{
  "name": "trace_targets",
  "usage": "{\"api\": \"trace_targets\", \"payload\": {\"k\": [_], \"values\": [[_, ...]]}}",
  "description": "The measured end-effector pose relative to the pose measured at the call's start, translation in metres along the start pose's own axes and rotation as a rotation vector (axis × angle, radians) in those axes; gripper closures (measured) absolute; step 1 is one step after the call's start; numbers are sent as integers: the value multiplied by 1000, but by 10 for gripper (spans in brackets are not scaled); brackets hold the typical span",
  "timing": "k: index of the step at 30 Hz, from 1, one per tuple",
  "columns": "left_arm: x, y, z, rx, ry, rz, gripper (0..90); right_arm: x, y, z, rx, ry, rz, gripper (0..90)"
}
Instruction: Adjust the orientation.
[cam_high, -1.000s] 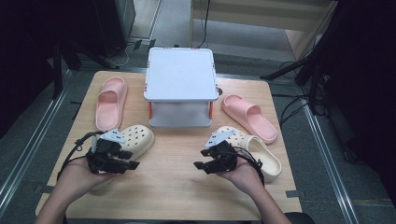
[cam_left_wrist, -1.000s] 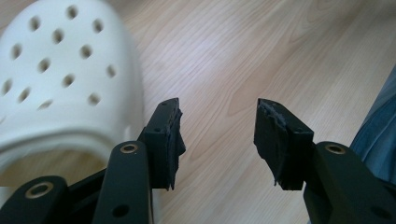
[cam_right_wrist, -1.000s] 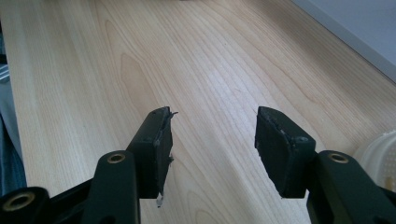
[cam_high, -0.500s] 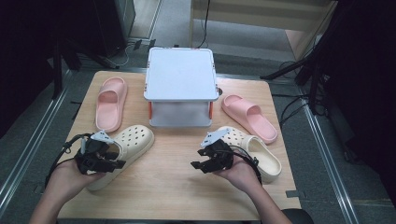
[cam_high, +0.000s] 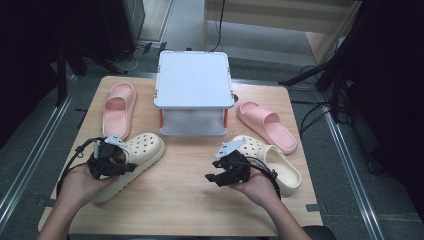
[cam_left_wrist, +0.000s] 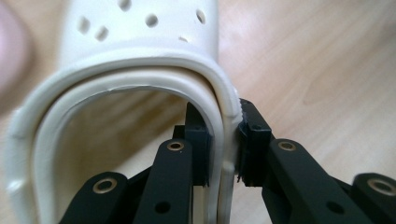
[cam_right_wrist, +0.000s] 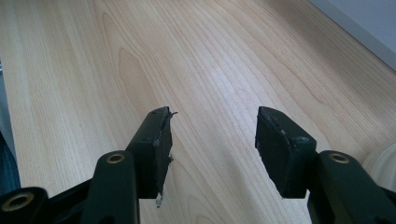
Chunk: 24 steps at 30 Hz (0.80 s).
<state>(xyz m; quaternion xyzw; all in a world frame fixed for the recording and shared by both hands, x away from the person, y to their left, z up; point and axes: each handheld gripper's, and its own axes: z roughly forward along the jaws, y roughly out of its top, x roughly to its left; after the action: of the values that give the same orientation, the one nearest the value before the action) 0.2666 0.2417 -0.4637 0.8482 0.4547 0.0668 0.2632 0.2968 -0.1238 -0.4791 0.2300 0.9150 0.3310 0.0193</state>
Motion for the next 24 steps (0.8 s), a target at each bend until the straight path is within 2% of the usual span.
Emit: {"api": "trace_targets", "payload": {"k": [3,5,8,10,14,16,17,20,22,24], "values": [[0,3,-8,-36,-6,-9,777,-1,-2,-1,-4,-3,9,468],[-4,7,-12,-62,-6,9,778,-2,-3,-2,-5,-7,10,467],[-15,16,-17,-95,-30,28,777,-2,-5,-4,-4,-13,21,468],[-24,23,-14,-103,-64,45,777,-2,-6,-5,-6,-17,25,468],[-44,36,-1,-67,-104,115,775,-2,-10,-8,-11,-29,33,468],[-48,39,3,-64,-103,126,774,-2,-11,-9,-14,-32,36,468],[-58,46,14,-43,-126,144,774,-2,-13,-11,-18,-38,43,468],[-71,52,29,-18,-146,170,774,-2,-17,-13,-22,-45,50,468],[-74,53,32,-12,-146,178,773,-2,-18,-15,-22,-48,57,468],[-84,59,41,-4,-144,195,773,-2,-21,-17,-27,-55,65,468]]}}
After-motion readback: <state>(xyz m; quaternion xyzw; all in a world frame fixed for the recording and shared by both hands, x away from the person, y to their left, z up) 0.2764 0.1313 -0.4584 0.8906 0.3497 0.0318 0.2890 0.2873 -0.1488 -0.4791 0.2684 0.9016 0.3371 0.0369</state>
